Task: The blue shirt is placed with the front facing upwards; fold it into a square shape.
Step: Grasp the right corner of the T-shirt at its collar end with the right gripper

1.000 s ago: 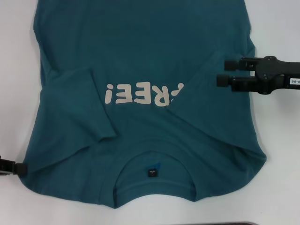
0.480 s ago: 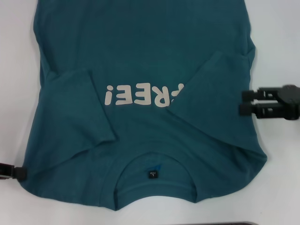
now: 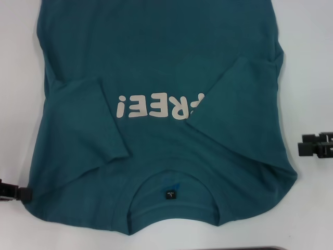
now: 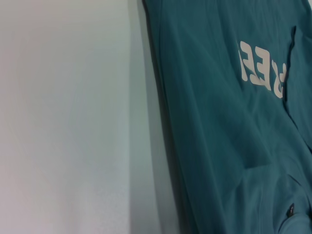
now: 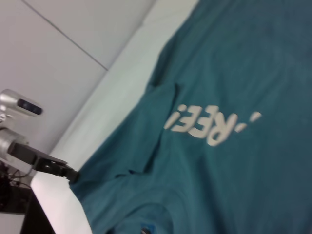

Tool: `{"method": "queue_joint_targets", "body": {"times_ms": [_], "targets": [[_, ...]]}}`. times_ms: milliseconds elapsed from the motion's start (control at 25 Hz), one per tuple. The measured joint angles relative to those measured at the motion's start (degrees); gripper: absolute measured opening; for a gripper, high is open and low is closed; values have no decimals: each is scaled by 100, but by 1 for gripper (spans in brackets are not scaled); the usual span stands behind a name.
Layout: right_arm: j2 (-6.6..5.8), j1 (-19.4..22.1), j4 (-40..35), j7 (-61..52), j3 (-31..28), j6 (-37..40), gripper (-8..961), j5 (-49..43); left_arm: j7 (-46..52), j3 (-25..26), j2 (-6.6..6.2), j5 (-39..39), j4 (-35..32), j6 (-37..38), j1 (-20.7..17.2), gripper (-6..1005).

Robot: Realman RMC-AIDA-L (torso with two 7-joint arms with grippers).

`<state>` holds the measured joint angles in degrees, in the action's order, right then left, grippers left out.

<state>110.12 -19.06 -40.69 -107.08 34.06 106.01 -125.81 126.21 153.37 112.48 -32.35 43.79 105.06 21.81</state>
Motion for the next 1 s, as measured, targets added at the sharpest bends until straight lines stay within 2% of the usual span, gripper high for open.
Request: {"method": "queue_joint_targets", "body": {"times_ms": [240, 400, 1000], "targets": [[0, 78, 46, -18, -196, -68, 764, -489, -12, -12, 11, 0, -17, -18, 24, 1], [119, 8, 52, -57, -208, -229, 754, -812, -16, -16, 16, 0, -8, -2, 47, 0], [348, -313, 72, -104, -138, -475, 718, -1332, -18, -18, 20, 0, 2, -7, 86, 1]]}}
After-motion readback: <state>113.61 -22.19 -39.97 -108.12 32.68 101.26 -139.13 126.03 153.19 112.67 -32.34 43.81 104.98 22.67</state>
